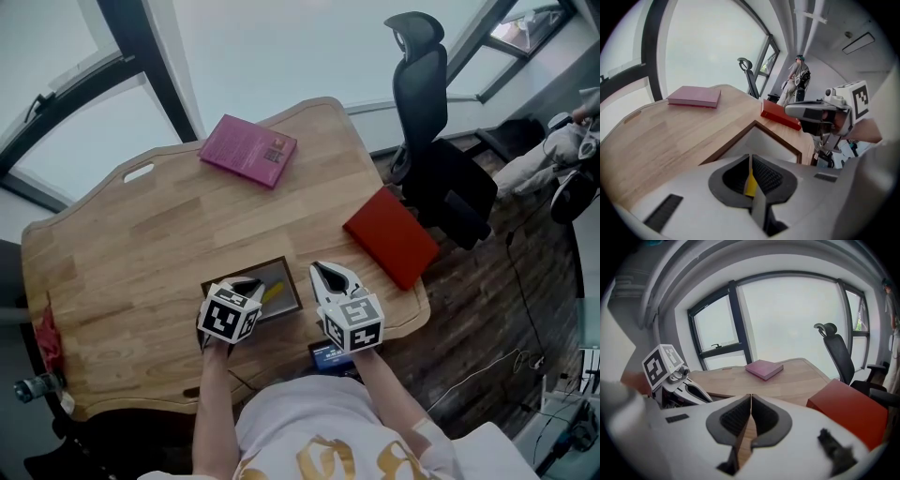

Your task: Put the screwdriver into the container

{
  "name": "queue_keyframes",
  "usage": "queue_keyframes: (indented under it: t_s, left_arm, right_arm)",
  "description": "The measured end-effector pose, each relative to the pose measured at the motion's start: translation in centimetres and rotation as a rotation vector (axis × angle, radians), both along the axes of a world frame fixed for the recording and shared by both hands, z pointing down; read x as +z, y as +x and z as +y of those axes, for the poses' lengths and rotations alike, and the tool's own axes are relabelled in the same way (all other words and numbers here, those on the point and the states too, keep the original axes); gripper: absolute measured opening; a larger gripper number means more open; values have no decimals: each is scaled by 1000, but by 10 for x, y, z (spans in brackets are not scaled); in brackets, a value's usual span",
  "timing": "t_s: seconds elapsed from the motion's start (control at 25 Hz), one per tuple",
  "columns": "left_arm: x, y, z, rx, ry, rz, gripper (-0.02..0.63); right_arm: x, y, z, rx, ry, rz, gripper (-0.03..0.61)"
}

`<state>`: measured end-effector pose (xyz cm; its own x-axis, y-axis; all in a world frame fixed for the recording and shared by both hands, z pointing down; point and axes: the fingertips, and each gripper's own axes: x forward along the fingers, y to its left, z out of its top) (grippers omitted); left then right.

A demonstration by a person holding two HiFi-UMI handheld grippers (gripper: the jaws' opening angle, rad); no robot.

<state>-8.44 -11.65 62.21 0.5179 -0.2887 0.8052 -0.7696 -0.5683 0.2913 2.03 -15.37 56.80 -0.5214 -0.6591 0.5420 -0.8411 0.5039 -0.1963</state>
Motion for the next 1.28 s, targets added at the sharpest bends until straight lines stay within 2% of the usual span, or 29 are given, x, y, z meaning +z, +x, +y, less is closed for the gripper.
queue_keyframes:
  t_s: [0.28, 0.44, 0.6, 0.88, 0.96, 1.12, 1.2, 1.28]
  left_arm:
    - [-28, -17, -6, -138, 102, 20, 14]
    - [-49, -21, -4, -153, 225, 8, 14]
    - [-77, -20, 0, -187, 346, 54, 14]
    - [-102, -25, 18, -220, 441, 65, 14]
    - [-114, -28, 20, -231, 499, 46, 14]
    - [-143, -37, 21, -264, 672, -37, 14]
    - [-157, -36, 23, -269, 711, -15, 14]
    - [-168, -31, 26, -279, 717, 65, 14]
  right_arm:
    - [-19, 0, 9, 9, 34, -22, 32]
    - [-29, 4, 19, 29, 42, -42, 32]
    - [-47, -3, 28, 8, 92, -27, 32]
    - [-76, -7, 46, -6, 160, -40, 32]
    - [-85, -3, 46, 0, 181, -48, 32]
    - [-94, -6, 44, -8, 198, -74, 32]
    - [-96, -12, 47, -27, 195, -89, 32]
    - [-99, -17, 48, -47, 196, -98, 32]
